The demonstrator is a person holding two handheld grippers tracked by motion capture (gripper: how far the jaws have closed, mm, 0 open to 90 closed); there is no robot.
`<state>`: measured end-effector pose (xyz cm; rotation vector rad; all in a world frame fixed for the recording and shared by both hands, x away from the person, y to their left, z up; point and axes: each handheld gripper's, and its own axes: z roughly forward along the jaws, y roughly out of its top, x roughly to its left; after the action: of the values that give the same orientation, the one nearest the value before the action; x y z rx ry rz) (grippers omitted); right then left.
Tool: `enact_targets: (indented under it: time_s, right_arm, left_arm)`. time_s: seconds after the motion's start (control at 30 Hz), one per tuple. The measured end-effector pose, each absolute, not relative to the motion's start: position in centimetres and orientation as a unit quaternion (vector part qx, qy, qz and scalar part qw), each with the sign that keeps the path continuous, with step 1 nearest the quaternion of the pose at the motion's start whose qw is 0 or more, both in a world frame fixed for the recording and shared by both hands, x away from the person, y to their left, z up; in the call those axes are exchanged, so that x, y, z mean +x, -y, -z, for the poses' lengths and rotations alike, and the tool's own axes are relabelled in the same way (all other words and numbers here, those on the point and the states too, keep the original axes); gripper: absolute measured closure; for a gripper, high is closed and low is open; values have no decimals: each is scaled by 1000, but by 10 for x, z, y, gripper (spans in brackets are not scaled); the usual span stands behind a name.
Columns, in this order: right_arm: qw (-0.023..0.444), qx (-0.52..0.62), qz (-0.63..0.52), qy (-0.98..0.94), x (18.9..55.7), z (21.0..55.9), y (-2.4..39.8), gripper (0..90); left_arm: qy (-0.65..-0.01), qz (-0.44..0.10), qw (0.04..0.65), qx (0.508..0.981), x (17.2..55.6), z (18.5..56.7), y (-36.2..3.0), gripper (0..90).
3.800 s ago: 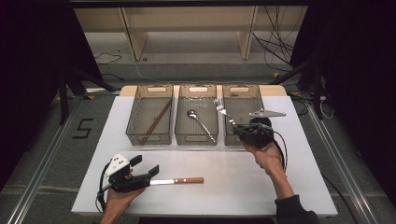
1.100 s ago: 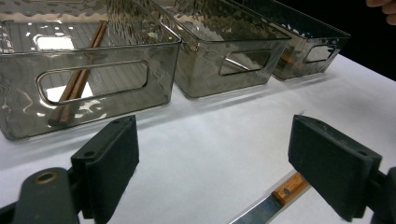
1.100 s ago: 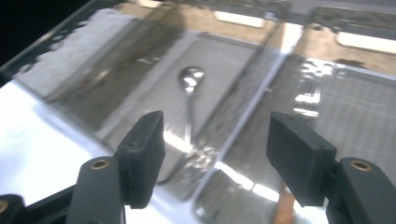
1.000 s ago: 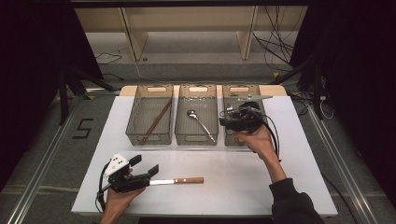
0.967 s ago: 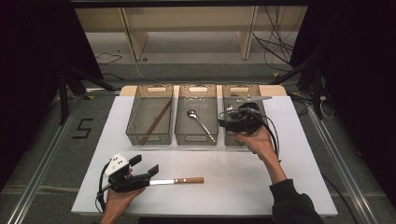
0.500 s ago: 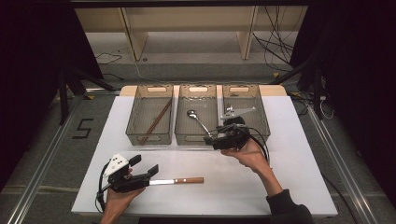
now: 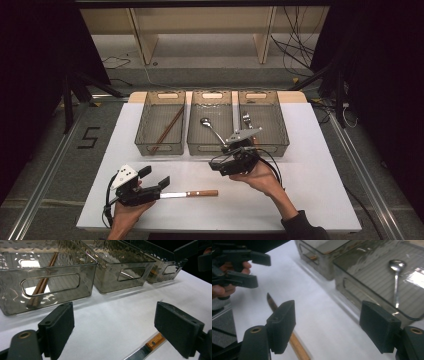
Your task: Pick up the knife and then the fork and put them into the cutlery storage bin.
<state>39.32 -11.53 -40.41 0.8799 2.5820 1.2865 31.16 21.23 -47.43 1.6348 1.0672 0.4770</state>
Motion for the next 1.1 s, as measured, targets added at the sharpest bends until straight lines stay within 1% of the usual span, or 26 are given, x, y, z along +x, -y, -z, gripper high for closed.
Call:
enact_targets:
  time_s: [0.47, 0.63, 1.1]
  right_arm:
    - [45, 250, -408, -877, 381, 417, 92, 295]
    - [33, 230, -395, -889, 376, 423, 82, 295]
    - [20, 199, -360, -911, 370, 441, 63, 302]
  left_arm:
    - [-446, -200, 537, 687, 312, 474, -212, 162]
    - [-448, -200, 538, 686, 311, 474, -213, 162]
    - [-447, -201, 538, 685, 311, 474, -212, 162]
